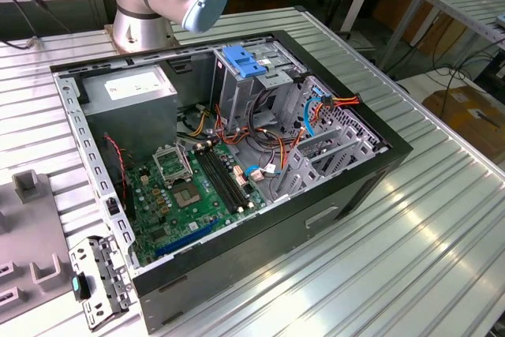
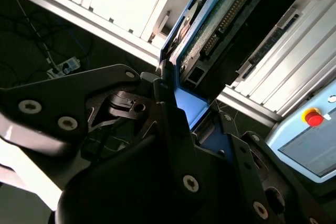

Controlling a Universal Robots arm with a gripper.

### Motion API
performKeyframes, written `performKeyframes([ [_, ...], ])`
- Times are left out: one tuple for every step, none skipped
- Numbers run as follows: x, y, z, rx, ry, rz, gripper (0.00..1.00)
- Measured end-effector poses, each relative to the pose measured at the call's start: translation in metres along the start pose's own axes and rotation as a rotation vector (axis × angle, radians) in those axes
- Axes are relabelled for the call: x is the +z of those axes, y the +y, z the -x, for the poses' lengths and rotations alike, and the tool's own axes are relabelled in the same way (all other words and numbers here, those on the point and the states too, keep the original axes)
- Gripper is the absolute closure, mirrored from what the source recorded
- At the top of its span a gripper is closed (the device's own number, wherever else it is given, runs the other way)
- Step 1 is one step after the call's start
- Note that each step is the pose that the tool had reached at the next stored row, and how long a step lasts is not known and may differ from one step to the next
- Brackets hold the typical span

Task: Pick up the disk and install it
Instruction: 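Pick up the disk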

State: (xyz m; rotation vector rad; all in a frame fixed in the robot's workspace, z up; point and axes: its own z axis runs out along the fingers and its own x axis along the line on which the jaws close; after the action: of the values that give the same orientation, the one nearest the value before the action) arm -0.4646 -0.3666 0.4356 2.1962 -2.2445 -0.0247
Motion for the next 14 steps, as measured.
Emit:
performKeyframes([
  [-0.0013, 0.0000, 0.0000, 0.000, 0.0000, 0.0001, 0.63],
  [-0.0023, 0.0000, 0.0000, 0.000, 0.0000, 0.0000, 0.63],
  [-0.0028, 0.0001, 0.0000, 0.000, 0.0000, 0.0000, 0.63],
  [-0.0033, 0.0000, 0.0000, 0.000, 0.0000, 0.0002, 0.63],
  [-0.0040, 0.0000, 0.0000, 0.000, 0.0000, 0.0003, 0.63],
  [-0.0057, 0.0001, 0.0001, 0.000, 0.0001, 0.0003, 0.63],
  [-0.0069, 0.0001, 0.0001, 0.000, 0.0001, 0.0004, 0.63],
  [-0.0085, 0.0001, 0.0001, 0.000, 0.0001, 0.0004, 0.63],
  [-0.0114, 0.0001, 0.0001, 0.000, 0.0000, 0.0004, 0.63],
  [-0.0134, 0.0002, 0.0001, 0.000, 0.0000, 0.0004, 0.63],
  [-0.0147, 0.0002, 0.0001, 0.000, 0.0000, 0.0003, 0.63],
  [-0.0153, 0.0002, 0.0001, 0.000, 0.0000, 0.0004, 0.63],
  [-0.0152, 0.0002, 0.0001, 0.000, 0.0000, 0.0003, 0.63],
  [-0.0153, 0.0002, 0.0002, 0.000, -0.0001, 0.0003, 0.63],
])
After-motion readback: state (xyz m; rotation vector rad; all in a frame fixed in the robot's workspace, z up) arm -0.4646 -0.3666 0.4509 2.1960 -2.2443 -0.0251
